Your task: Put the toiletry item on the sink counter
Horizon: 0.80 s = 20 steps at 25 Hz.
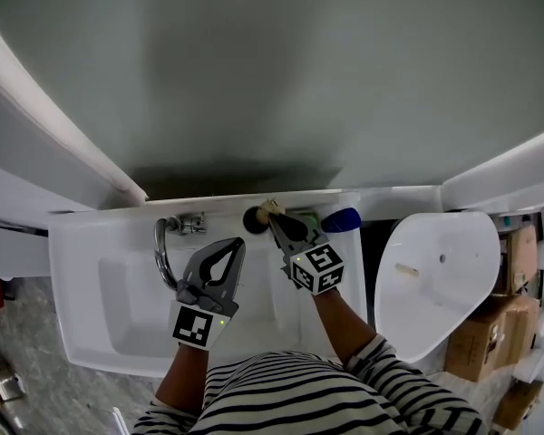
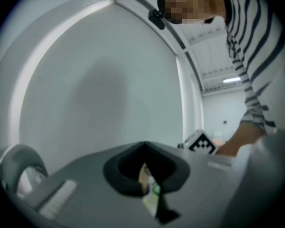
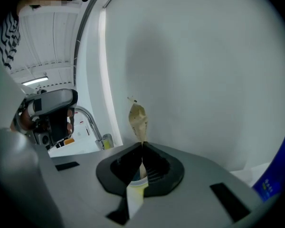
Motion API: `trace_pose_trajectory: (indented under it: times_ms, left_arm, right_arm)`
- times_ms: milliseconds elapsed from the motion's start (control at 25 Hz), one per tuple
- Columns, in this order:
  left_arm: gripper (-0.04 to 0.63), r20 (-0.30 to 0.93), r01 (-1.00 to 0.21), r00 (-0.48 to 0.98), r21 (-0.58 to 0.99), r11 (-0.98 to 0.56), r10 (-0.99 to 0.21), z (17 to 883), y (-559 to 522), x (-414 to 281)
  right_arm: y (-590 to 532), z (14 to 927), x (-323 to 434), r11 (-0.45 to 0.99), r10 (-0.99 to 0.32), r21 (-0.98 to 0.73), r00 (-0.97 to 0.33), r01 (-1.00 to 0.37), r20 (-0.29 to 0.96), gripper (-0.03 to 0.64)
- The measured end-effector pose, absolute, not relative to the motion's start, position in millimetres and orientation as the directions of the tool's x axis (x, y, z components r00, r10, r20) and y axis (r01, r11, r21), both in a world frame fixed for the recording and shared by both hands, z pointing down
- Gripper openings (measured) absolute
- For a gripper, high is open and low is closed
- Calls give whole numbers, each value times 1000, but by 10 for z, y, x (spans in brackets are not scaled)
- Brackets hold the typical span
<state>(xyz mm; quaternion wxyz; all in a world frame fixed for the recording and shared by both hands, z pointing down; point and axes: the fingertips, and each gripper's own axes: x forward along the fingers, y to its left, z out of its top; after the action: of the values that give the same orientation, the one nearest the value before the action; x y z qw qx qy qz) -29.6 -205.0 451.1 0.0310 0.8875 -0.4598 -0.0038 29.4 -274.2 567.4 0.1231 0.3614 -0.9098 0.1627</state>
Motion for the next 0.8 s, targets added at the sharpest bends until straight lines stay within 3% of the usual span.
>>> trace_pose_trajectory:
  times_ms: [800]
  left_arm:
    - [6,11,-820,569,73,-567,-822,4497,-2106,-278]
  right_arm:
    - [-2783,5719,319,677,-621,-225,-709,-700,334,11]
